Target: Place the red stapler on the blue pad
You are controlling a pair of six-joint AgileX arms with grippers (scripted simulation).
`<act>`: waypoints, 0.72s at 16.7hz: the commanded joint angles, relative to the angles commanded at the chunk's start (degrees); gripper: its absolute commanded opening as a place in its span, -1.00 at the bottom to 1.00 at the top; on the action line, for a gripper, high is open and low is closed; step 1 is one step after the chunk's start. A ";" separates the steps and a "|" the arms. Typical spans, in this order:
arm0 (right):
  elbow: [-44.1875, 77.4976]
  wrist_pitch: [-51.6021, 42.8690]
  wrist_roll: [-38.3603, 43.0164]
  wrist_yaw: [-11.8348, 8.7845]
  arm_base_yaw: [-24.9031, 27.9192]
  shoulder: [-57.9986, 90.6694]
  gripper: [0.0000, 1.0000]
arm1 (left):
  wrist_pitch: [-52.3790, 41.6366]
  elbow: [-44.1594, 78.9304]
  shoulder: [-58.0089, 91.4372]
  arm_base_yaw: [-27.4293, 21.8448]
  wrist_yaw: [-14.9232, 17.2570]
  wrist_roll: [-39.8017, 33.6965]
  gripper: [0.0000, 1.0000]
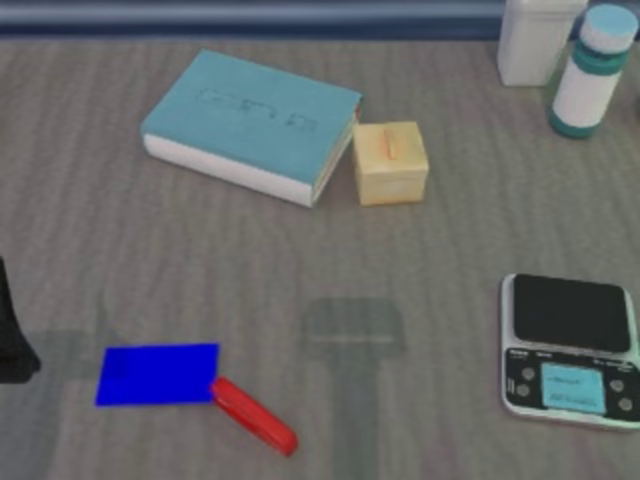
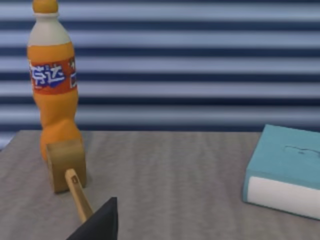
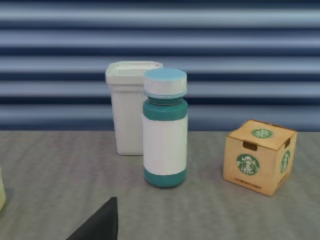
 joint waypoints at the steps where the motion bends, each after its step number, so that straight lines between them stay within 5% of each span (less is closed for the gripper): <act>1: 0.00 0.00 0.00 0.00 0.00 0.00 1.00 | 0.00 0.00 0.00 0.00 0.00 0.00 1.00; 6: 0.00 0.00 0.00 0.00 0.00 0.00 1.00 | -5.00 5.91 6.13 -3.10 0.14 -6.11 1.00; 12: 0.00 0.00 0.00 0.00 0.00 0.00 1.00 | -23.02 25.79 33.19 -13.29 -0.02 -31.58 1.00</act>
